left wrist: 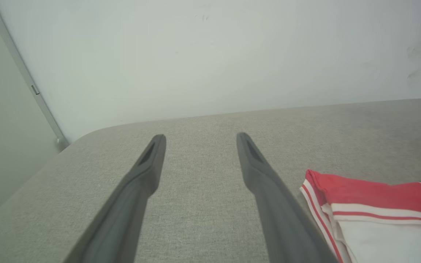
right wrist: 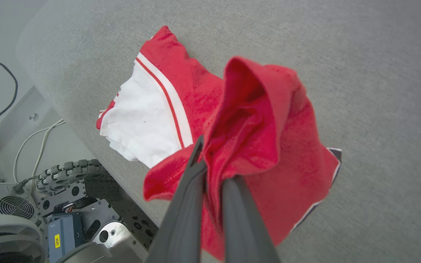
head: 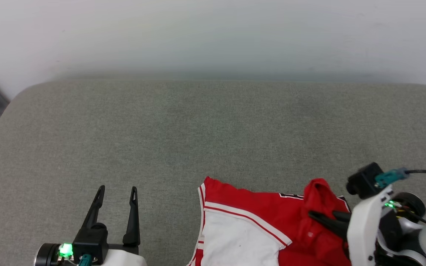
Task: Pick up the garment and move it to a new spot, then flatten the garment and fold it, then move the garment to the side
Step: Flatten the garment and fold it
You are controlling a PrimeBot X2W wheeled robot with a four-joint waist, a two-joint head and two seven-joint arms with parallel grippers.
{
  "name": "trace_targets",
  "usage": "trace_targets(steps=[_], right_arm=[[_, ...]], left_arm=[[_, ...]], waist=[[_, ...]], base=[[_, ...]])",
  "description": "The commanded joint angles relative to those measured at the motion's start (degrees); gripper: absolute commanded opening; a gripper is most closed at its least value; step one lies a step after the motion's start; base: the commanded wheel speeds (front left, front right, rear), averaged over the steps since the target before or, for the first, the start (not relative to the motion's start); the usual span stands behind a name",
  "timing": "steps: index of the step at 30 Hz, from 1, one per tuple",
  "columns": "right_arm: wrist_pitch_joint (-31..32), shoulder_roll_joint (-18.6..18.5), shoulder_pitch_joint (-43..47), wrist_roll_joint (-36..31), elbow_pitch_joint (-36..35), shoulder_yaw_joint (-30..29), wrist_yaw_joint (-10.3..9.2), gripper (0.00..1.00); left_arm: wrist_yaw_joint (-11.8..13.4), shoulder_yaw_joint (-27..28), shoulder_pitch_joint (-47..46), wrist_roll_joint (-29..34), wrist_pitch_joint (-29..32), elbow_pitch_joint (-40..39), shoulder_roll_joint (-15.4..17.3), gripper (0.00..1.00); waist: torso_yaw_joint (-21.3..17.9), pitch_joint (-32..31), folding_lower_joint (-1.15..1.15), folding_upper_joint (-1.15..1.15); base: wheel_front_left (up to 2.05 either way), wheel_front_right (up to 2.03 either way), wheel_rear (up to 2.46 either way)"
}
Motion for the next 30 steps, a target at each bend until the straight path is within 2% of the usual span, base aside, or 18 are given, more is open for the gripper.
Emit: trace_targets(steps=[1, 8, 16, 23, 27, 28, 29, 30], right_arm=[[0.7, 1.0, -2.9, -0.7, -0.2, 2.3, -0.05, 0.0], [0.4, 7.1, -15.3, -4.0, 6.4, 15.6, -0.05, 0.0], [-2.4, 13.1, -23.2, -5.9, 21.4, 28.0, -0.05, 0.0], [-7.2, 17.0, -24.5, -5.8, 33.1, 34.7, -0.08, 0.0], [-10.4, 17.4, -25.7, -5.4, 34.4, 36.5, -0.08, 0.0], [-11.5, 17.3, -26.2, -5.5, 34.3, 36.8, -0.08, 0.46], [-13.0, 16.9, -26.7, -5.6, 33.6, 37.2, -0.07, 1.0], [-14.5, 16.6, -27.1, -5.3, 32.6, 37.2, -0.07, 1.0]], left_arm=[[-0.3, 0.2, -1.0, 0.2, -0.1, -0.2, -0.4, 1.0], [-1.0, 0.2, -3.5, 0.6, -0.1, -0.3, -0.9, 1.0], [-1.6, 0.2, -5.9, 1.0, -0.1, 0.0, -1.5, 1.0], [-1.8, 0.2, -6.9, 1.1, -0.1, 0.5, -1.9, 1.0], [-1.8, 0.4, -6.3, 1.2, -0.1, 0.9, -2.0, 1.0], [-1.8, 0.5, -5.9, 1.2, -0.1, 1.1, -2.0, 1.0], [-1.8, 0.6, -5.5, 1.3, -0.1, 1.3, -2.0, 1.0], [-1.7, 0.7, -5.1, 1.3, -0.1, 1.5, -2.0, 1.0]], waist=[[0.4, 1.1, -0.01, 0.0], [1.7, 4.3, -0.01, 0.0], [3.2, 7.9, -0.01, 0.0], [3.4, 8.6, -0.01, 0.0], [2.9, 7.5, -0.01, 0.0], [2.8, 6.9, -0.01, 0.0], [2.6, 6.2, -0.01, 0.0], [2.5, 5.5, -0.01, 0.0]], base=[[0.0, 0.0, 0.0], [0.0, 0.0, 0.0], [0.0, 0.0, 0.0], [0.0, 0.0, 0.0], [0.0, 0.0, 0.0], [0.0, 0.0, 0.0], [0.0, 0.0, 0.0], [0.0, 0.0, 0.0]])
